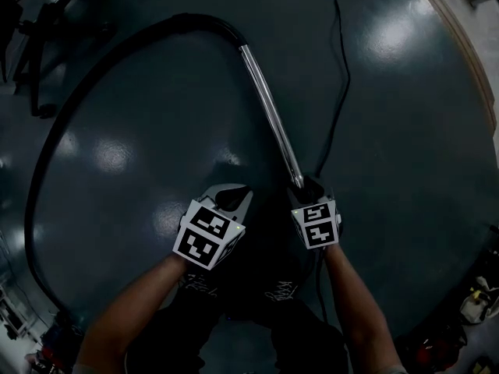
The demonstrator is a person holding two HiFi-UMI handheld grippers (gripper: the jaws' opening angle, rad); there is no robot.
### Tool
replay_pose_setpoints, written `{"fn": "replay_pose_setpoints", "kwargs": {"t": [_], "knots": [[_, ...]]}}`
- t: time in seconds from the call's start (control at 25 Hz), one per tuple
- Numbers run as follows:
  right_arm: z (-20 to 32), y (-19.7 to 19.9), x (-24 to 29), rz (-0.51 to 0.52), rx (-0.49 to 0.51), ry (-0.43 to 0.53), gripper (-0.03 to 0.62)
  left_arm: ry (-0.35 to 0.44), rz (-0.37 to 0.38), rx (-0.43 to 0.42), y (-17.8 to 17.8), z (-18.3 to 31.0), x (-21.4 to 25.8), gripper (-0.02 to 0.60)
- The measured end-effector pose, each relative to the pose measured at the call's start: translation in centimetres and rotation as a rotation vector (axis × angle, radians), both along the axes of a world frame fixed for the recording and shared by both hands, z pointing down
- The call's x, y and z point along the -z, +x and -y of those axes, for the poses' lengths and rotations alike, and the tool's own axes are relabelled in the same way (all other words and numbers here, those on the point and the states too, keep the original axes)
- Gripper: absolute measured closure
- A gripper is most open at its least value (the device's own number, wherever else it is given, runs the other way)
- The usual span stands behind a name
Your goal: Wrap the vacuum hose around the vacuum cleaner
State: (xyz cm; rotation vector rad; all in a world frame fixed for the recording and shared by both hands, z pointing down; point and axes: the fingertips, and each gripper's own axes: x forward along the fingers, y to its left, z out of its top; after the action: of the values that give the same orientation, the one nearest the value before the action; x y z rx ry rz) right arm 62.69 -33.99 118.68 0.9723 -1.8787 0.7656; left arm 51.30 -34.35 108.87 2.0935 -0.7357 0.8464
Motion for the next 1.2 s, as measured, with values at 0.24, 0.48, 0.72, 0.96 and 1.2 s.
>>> {"fn": "replay_pose_setpoints", "kwargs": {"t": [0.24,0.48,0.72,0.96,1.2], "knots": [[0.0,0.0,-1.2,-0.029,-0.012,-0.066,0.373,-0.015,-0.012,-0.022,0.5,0.0,0.0,0.574],[0.0,0.3,-1.2,-0.043,-0.023,-0.116,0.373,-0.046,-0.033,-0.015,0.6,0.5,-0.2,0.574],[-0.9,-0.7,5.1,0.052,-0.064,-0.154,0.375,-0.134,-0.090,0.059,2.4,1.2,2.4,0.566],[-2.6,-0.6,12.3,0.088,-0.107,-0.197,0.374,-0.288,-0.196,0.218,5.7,1.8,5.4,0.329],[-7.0,0.9,17.5,0.062,-0.114,-0.265,0.375,-0.411,-0.229,0.380,7.8,0.8,5.8,0.312]]}}
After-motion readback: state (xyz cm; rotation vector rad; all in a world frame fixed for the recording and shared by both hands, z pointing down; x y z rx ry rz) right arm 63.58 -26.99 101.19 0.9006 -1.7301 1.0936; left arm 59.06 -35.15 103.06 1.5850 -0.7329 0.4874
